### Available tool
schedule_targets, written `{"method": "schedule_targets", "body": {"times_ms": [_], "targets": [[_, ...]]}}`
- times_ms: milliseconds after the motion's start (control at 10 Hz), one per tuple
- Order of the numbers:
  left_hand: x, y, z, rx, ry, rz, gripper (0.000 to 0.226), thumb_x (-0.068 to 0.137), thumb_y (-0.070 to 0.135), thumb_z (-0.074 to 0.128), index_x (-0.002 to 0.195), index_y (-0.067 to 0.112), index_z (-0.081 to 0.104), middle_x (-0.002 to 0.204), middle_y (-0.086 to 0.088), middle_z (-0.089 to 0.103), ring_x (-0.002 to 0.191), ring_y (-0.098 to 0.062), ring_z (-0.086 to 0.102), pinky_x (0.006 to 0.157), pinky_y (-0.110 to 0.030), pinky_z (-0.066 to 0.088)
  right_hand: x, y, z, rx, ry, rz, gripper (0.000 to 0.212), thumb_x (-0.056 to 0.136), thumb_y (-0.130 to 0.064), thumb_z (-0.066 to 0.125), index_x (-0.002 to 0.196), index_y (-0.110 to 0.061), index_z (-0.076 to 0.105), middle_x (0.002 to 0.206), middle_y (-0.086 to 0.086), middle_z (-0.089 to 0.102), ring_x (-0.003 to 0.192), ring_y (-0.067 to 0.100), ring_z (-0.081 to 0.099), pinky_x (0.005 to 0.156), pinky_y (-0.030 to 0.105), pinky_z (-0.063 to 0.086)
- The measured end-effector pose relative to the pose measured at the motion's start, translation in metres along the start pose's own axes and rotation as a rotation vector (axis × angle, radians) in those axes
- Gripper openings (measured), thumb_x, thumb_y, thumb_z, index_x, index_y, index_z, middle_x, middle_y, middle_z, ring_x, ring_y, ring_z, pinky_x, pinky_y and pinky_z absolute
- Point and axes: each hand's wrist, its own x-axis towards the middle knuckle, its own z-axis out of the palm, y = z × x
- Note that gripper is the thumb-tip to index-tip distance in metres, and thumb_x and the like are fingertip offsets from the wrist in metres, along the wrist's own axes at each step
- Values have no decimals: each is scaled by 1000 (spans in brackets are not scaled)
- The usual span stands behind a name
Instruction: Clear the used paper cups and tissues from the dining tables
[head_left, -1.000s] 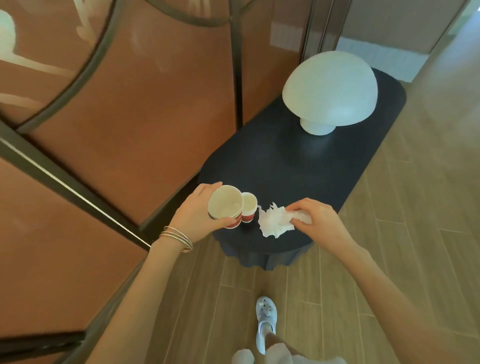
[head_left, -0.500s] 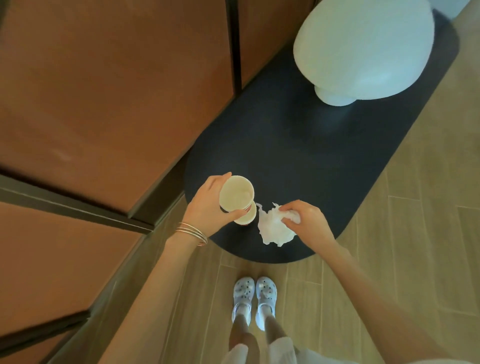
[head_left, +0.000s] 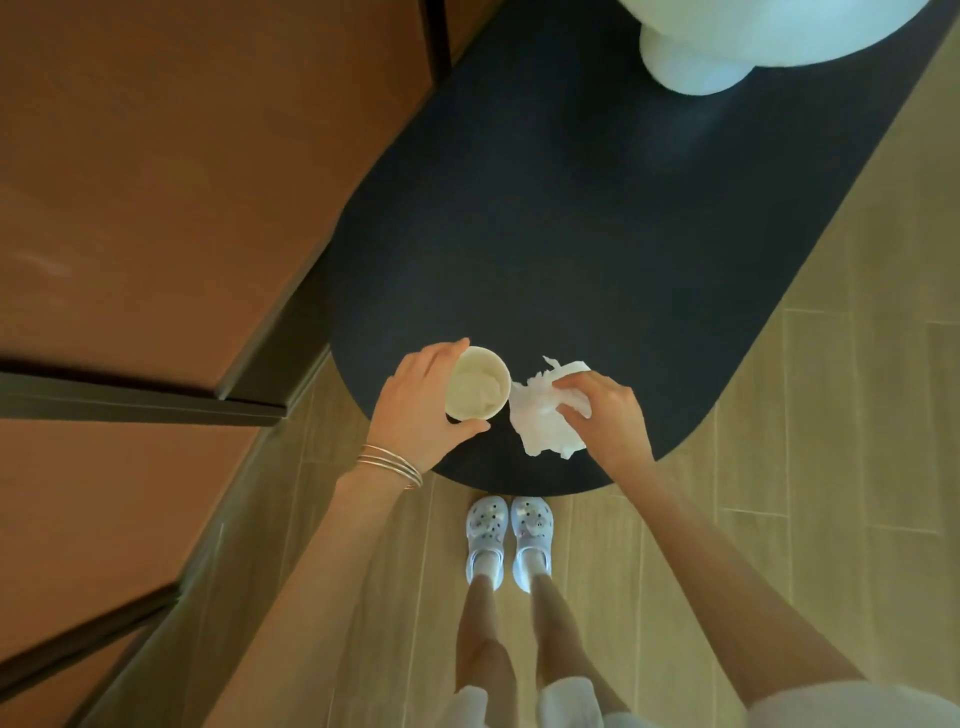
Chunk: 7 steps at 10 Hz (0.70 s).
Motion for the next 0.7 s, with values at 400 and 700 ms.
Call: {"method": "schedule_targets", "body": {"times_ms": [400, 700], "targets": [[9, -6, 14, -15, -66, -32, 90, 68, 39, 79, 141, 23, 28, 142, -2, 38, 126, -25, 40, 101, -45, 39, 3, 0, 6, -27, 34, -129, 28, 73, -5, 71, 101, -9, 69, 101, 8, 71, 86, 27, 67, 82, 41, 51], [-11, 19, -43, 108, -41, 31, 83, 78, 50, 65, 144, 23, 23, 149, -1, 27, 134, -22, 30, 107, -42, 35, -15, -27, -53, -118, 26, -143, 38, 85, -26, 63, 122, -22, 57, 129, -1, 56, 121, 19, 49, 110, 37, 23]]}}
